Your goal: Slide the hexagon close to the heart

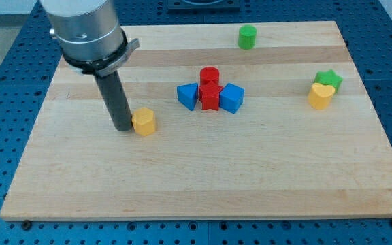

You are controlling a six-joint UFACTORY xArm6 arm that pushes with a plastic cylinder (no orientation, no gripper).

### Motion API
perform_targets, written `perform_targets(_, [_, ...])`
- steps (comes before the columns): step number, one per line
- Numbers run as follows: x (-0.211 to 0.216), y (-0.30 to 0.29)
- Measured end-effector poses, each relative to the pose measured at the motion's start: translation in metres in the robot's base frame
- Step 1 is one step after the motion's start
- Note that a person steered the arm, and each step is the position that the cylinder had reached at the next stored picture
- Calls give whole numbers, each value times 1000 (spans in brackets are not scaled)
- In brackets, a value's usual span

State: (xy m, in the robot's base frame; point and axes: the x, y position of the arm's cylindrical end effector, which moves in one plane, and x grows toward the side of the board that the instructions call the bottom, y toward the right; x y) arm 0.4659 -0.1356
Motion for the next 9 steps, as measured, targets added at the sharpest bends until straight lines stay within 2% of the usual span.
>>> perform_targets(9, [0,251])
